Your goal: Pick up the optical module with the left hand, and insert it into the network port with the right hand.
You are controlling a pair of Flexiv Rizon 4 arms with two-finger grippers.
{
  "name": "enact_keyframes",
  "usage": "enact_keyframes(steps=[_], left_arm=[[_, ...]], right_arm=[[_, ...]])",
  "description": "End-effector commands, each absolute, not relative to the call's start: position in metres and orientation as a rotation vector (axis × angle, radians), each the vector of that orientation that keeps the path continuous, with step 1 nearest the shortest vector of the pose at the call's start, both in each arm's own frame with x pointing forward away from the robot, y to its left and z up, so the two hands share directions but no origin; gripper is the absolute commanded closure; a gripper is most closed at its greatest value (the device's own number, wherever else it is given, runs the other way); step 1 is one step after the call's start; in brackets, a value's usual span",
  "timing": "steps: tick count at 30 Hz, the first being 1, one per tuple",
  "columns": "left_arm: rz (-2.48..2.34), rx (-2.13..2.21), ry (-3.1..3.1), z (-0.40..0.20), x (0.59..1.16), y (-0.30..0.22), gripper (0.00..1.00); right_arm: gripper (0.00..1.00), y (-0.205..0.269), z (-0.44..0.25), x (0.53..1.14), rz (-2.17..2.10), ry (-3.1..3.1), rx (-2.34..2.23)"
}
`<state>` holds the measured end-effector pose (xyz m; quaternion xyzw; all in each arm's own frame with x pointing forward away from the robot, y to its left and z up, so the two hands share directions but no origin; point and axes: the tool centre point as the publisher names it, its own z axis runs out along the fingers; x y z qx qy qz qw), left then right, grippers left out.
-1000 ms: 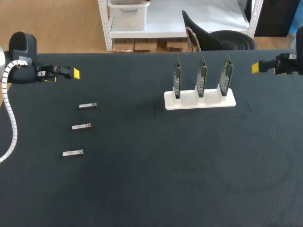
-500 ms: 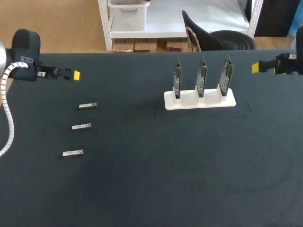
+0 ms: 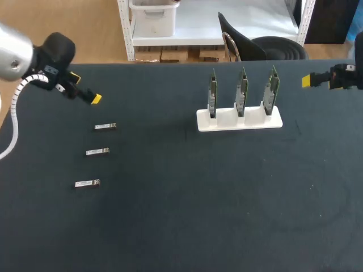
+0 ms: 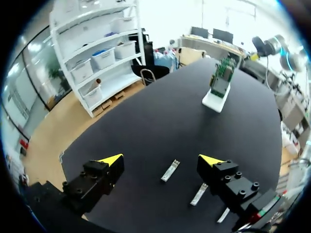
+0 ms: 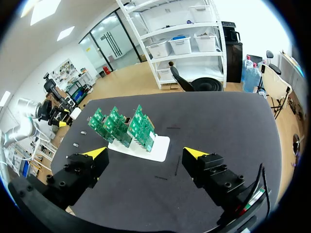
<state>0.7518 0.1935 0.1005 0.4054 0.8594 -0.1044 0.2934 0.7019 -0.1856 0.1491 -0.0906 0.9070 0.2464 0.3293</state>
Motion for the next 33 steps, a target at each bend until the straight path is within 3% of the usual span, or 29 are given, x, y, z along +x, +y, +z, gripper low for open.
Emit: enact_keyframes(steps=[1, 17, 33], left_arm=[[-0.071, 1.728, 2.231, 0.081, 0.769, 0.195, 0.00], [-0.006, 2.155, 2.131, 0.032, 0.745, 0.201, 0.00], [0.069, 2.102, 2.309, -0.002, 0.741, 0.195, 0.00]], right_arm=[[0.00, -0.185, 0.150, 0.700, 0.634, 2.375, -0.231], [0.00, -0.185, 0.150, 0.700, 0.634, 2.375, -0.231], [0.00, -0.185, 0.150, 0.700, 0.634, 2.375, -0.231]])
